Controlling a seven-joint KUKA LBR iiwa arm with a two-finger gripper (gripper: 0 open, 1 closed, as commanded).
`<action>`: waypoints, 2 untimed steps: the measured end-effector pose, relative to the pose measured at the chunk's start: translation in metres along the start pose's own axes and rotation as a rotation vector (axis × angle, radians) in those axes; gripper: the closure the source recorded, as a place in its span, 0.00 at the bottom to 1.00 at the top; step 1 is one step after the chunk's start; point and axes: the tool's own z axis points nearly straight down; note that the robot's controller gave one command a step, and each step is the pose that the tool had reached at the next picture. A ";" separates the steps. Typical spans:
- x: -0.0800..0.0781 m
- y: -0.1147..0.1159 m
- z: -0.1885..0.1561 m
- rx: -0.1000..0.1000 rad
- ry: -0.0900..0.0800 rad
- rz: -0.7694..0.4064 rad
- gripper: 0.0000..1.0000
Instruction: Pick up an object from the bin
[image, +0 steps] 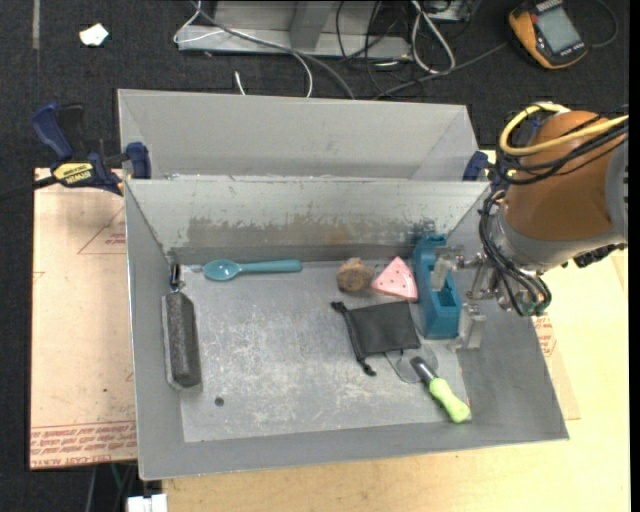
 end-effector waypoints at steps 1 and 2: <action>0.029 0.000 0.057 -0.001 -0.002 0.118 0.00; 0.070 0.001 0.053 -0.001 -0.008 0.186 0.00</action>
Offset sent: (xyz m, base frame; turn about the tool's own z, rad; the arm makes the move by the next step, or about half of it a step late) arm -0.0689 0.0007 -0.0546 0.1870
